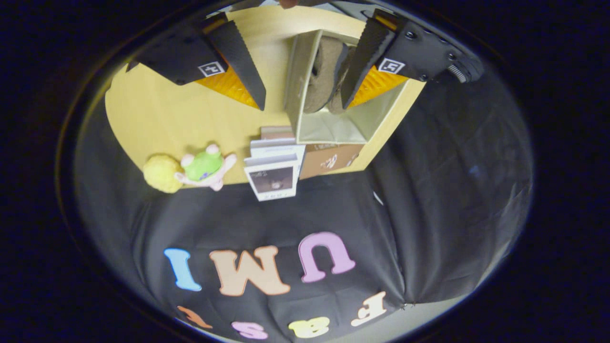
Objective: Open the storage box then place both shoes into the box .Put the left shoe in first, then the right shoe, with the right side of both shoes facing outward in a uniform manner.
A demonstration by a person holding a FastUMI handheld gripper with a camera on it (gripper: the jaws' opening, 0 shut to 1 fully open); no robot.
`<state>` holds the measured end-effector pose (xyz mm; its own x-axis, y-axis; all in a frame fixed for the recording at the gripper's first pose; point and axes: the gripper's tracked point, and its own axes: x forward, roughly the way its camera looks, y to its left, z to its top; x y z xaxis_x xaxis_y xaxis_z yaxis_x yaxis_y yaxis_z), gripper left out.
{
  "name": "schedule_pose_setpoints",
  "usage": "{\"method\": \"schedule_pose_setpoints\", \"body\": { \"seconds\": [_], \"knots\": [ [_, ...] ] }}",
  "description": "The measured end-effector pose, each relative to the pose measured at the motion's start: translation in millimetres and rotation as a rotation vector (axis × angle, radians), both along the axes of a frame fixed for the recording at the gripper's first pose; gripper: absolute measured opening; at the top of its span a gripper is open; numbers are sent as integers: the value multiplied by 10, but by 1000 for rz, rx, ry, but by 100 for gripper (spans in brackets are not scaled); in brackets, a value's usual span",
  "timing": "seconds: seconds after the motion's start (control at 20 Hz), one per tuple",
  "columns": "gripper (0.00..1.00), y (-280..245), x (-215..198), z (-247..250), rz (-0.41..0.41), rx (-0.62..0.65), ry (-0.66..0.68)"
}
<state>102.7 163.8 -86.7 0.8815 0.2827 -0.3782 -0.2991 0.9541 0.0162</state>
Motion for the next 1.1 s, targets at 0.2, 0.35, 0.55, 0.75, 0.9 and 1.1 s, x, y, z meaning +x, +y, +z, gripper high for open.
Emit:
{"method": "schedule_pose_setpoints", "body": {
  "seconds": [0.2, 0.35, 0.55, 0.75, 0.9, 1.1],
  "knots": [
    [100, -404, -191, 277, -48, 61, -193],
    [100, -704, -269, 340, -76, 38, -298],
    [100, -999, -393, 442, -125, -62, -424],
    [100, -1026, -536, 470, -142, -67, -475],
    [100, -1051, -610, 491, -160, -41, -480],
    [100, -1135, -650, 439, -194, -2, -468]
  ]
}}
